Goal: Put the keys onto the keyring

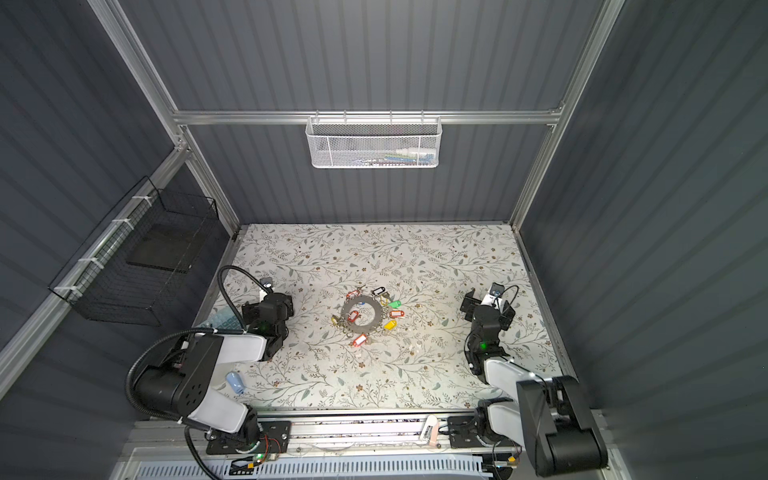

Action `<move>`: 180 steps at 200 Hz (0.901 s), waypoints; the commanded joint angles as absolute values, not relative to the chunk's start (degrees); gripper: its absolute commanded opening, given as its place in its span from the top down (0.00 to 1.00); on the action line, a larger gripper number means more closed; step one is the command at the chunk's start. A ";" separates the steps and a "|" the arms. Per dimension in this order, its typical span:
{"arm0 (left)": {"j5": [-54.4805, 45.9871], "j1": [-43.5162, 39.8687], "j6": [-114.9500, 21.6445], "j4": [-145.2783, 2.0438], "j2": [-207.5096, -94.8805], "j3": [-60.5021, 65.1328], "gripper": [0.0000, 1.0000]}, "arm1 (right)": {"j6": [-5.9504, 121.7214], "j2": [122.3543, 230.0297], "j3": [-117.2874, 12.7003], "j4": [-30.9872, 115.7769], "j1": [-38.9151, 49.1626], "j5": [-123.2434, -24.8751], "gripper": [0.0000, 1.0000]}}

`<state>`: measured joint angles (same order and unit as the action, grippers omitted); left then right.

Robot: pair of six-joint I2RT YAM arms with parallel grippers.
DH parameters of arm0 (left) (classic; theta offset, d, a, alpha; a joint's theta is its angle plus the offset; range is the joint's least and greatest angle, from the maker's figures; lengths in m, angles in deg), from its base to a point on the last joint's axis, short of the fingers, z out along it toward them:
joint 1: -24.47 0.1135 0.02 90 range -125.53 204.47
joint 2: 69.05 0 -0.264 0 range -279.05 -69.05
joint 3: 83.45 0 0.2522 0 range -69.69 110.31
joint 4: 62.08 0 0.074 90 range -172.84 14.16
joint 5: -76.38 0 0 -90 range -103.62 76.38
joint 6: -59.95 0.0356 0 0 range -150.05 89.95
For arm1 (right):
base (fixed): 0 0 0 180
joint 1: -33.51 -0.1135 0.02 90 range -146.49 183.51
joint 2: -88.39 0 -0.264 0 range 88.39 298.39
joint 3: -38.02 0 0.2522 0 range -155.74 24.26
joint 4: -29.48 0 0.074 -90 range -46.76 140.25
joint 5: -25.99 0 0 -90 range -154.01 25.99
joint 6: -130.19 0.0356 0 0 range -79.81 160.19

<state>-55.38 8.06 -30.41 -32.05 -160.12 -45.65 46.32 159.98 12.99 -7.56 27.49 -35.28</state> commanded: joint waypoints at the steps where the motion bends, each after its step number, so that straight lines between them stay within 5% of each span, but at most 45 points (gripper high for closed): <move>1: -51.25 8.22 -23.51 -12.06 -165.59 -47.83 0.00 | 42.62 163.12 11.71 -16.53 28.07 -36.37 0.01; 21: -49.68 10.06 -26.56 -17.49 -163.99 -46.96 0.00 | 40.40 170.78 13.98 -31.50 28.92 -38.95 0.01; 58: -39.60 16.80 -31.49 -22.97 -166.87 -43.64 0.00 | 40.99 170.27 10.51 -22.76 30.09 -43.72 0.01; 85: -39.61 17.70 -32.32 -22.64 -167.18 -43.51 0.00 | 42.06 174.42 10.52 -26.74 32.36 -48.20 0.01; 105: -39.73 17.70 -31.96 -21.09 -167.58 -43.76 0.00 | 44.87 171.28 6.29 -12.81 34.04 -50.36 0.01; 180: -39.72 17.70 -32.01 -21.29 -167.40 -43.85 0.00 | 45.49 172.13 7.80 -17.09 35.61 -53.10 0.01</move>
